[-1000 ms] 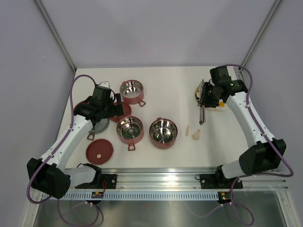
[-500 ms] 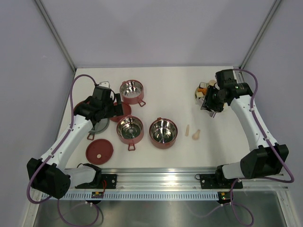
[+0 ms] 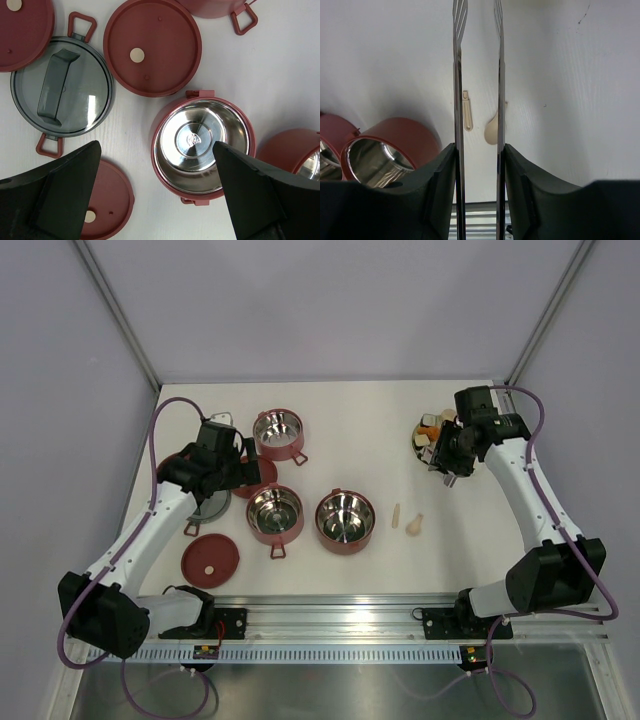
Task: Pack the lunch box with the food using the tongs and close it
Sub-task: Pick up the fake food from the plate.
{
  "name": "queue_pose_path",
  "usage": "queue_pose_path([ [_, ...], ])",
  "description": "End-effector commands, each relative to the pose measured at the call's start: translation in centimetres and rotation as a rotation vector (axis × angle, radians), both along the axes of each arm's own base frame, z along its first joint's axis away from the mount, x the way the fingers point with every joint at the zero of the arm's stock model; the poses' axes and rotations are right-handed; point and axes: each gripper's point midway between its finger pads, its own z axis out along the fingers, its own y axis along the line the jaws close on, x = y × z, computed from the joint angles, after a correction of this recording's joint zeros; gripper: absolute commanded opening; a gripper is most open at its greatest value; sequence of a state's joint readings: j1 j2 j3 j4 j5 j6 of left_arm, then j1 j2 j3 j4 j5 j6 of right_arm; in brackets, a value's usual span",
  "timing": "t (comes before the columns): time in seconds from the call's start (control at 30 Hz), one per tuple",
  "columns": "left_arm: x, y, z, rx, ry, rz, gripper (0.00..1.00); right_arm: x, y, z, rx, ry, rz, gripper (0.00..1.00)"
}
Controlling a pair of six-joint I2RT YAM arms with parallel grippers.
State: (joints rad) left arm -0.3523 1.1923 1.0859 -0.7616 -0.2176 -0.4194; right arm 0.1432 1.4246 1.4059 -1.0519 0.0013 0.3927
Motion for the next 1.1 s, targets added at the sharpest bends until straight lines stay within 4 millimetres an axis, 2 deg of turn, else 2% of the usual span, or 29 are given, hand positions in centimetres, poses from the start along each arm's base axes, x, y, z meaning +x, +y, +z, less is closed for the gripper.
queue_pose_path([
  [0.0,1.4,-0.2,1.6,-0.009,-0.063,0.01,0.99,1.3,-0.8,0.2,-0.017,-0.055,-0.073,0.48],
  [0.3,1.5,-0.5,1.1,-0.017,-0.058,0.004,0.99,3.1,-1.1,-1.4,-0.019,-0.085,-0.143,0.49],
  [0.53,1.5,-0.7,1.3,-0.026,-0.06,-0.005,0.99,4.4,-0.4,-1.5,0.016,-0.115,-0.141,0.51],
  [0.8,1.3,-0.6,0.9,-0.026,-0.053,-0.003,0.99,4.7,-0.5,-2.4,0.006,-0.094,-0.148,0.56],
  [1.07,1.3,-0.7,0.7,-0.026,-0.048,-0.006,0.99,4.7,-0.5,-3.3,0.001,-0.071,-0.15,0.56],
])
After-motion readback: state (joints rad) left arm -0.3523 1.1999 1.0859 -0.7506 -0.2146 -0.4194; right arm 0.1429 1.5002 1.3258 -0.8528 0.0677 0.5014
